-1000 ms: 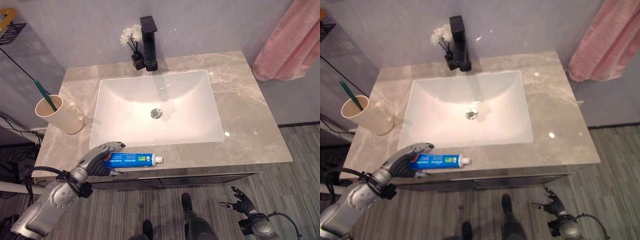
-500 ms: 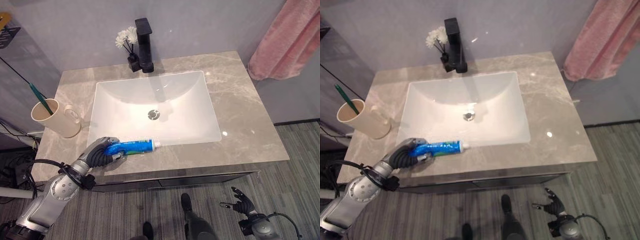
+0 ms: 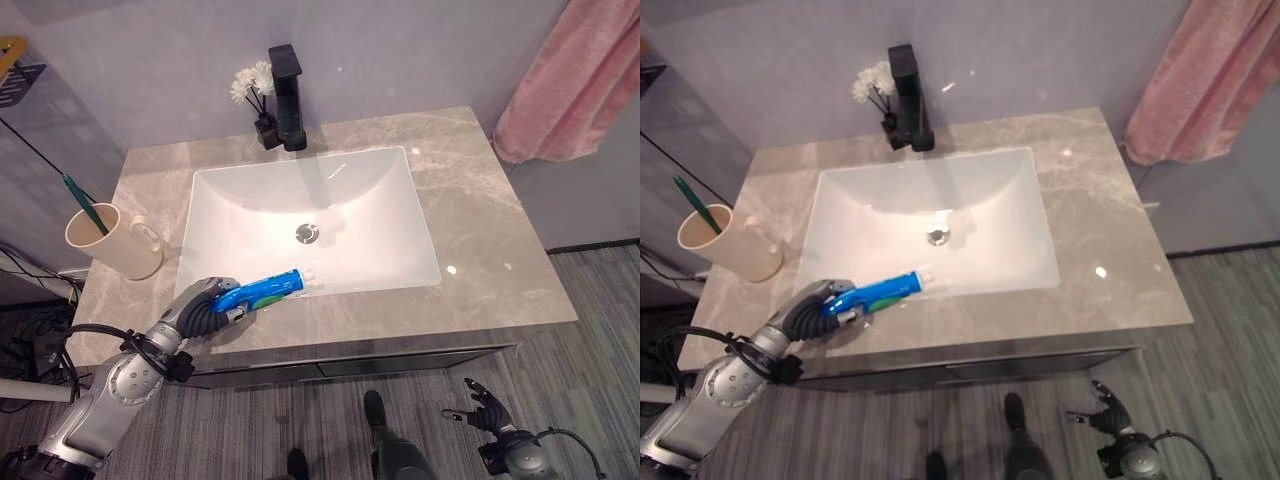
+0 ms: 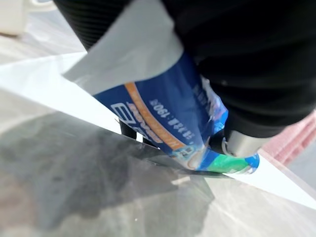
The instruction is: Put brush and paste in cup on sink, flatten towel.
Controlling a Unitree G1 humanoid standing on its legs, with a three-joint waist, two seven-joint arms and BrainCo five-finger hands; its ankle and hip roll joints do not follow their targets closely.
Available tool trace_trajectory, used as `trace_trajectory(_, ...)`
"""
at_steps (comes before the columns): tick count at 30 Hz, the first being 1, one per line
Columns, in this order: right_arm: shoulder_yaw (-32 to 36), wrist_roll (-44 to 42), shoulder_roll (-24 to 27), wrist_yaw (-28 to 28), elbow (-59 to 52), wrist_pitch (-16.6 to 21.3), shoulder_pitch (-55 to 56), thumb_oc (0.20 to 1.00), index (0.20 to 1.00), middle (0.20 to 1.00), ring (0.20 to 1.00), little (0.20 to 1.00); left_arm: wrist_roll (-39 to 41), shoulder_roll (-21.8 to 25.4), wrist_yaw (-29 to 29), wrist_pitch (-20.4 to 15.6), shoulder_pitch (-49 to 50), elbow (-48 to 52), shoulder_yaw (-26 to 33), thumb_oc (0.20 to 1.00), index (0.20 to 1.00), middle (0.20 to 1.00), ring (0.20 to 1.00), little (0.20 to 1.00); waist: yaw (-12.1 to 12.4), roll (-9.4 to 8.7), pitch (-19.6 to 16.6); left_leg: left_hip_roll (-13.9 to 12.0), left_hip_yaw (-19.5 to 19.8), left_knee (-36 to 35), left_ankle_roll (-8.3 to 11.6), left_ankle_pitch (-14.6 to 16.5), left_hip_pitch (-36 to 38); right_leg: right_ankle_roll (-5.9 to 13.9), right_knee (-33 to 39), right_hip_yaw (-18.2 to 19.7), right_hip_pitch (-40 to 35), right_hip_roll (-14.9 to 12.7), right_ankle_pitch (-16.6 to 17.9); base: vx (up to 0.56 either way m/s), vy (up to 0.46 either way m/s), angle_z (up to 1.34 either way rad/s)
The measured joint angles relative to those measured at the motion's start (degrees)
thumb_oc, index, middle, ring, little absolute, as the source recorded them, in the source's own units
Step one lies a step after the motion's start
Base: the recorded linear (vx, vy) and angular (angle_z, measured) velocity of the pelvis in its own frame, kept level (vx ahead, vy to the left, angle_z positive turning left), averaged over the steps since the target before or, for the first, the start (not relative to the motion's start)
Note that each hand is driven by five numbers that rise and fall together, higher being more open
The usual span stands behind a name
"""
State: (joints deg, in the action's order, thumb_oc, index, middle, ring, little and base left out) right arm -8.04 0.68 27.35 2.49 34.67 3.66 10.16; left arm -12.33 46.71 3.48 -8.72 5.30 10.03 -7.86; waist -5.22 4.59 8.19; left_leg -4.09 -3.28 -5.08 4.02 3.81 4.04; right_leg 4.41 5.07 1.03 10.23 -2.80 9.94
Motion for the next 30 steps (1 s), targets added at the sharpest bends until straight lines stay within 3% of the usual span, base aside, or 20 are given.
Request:
trace_trajectory(11, -1.8, 0.1, -1.2, 1.8, 3.0, 0.0, 0.2, 1.0, 1.0, 1.0, 1.0, 1.0, -4.1, 0.1, -3.7, -2.5, 1.7, -0.1, -0.1, 0.2, 0.2, 0.2, 0.2, 0.2, 1.2, -0.58, -0.5, 0.0, 1.4, -0.2, -0.2, 0.1, 1.9, -0.03, 0.3, -1.1, -2.6, -0.4, -0.7, -0.01, -0.011, 0.06)
trace_trajectory(20, -2.4, 0.0, -4.0, 3.7, 7.4, 0.1, -0.8, 1.0, 1.0, 1.0, 1.0, 1.0, -9.1, 0.2, -11.4, -3.4, 1.9, -0.1, 0.8, 0.2, 0.2, 0.2, 0.2, 0.2, 1.3, -0.76, -0.8, -0.4, 2.9, 0.0, 0.19, -0.2, 3.2, -0.21, 0.3, -2.8, -4.8, -0.3, -1.0, -0.01, -0.003, 0.09)
trace_trajectory(30, -2.5, -0.6, -4.5, 3.8, 7.6, 0.1, -1.4, 1.0, 1.0, 1.0, 1.0, 1.0, -12.5, 0.6, -18.8, -3.3, 1.8, 0.6, 12.7, 0.2, 0.2, 0.2, 0.2, 0.2, 1.8, -0.62, -1.2, -0.3, 4.2, 0.0, 0.09, -0.2, 4.1, -0.07, 0.3, -3.8, -6.2, -0.8, -1.6, 0.0, -0.004, 0.05)
